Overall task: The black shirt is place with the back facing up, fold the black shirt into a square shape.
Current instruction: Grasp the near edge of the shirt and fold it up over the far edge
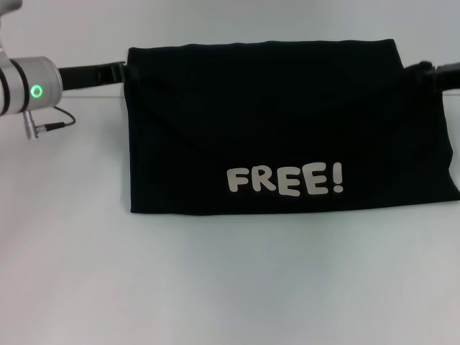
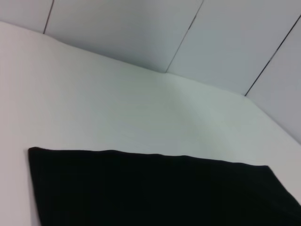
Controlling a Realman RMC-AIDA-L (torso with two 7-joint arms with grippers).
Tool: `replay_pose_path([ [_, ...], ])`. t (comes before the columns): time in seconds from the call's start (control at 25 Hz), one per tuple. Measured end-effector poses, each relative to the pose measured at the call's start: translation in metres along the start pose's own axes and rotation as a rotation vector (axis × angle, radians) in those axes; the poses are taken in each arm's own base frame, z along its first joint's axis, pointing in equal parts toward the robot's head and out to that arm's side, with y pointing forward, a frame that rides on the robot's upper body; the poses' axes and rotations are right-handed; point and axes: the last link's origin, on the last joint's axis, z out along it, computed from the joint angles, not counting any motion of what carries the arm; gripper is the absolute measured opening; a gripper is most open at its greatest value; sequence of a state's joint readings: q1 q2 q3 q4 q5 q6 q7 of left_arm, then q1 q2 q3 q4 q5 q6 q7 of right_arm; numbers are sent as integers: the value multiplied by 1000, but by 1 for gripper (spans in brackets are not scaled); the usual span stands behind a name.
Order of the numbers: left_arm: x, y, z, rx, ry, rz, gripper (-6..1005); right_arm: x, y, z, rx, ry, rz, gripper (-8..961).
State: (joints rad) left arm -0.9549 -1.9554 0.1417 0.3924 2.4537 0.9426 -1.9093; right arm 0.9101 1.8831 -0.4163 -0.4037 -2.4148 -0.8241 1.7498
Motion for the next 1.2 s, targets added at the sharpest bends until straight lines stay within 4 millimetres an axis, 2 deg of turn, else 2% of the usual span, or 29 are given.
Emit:
replay_pose_path([
  [0.24, -19, -1, 8, 30, -19, -5, 29, 29, 13, 16, 38, 38, -1, 133],
  [0.32, -35, 5, 15, 29, -40, 6, 29, 35, 16, 19, 49, 35, 8, 139],
  [0.48, -41, 10, 19, 26, -55, 28, 29, 40, 16, 19, 63, 26, 28, 149],
  [0.76, -37, 15, 22, 19, -66, 68, 30, 39, 11, 14, 66, 11, 40, 167],
  [0.84, -33, 14, 21, 26, -59, 72, 156, 38, 8, 11, 81, 0, 39, 172],
  [0.96, -25, 9, 17, 47, -37, 75, 265, 31, 0, 5, 118, -28, 50, 180],
  [1.2, -15, -1, 3, 57, -27, 67, 519, 19, -13, -5, 158, -66, 86, 429],
])
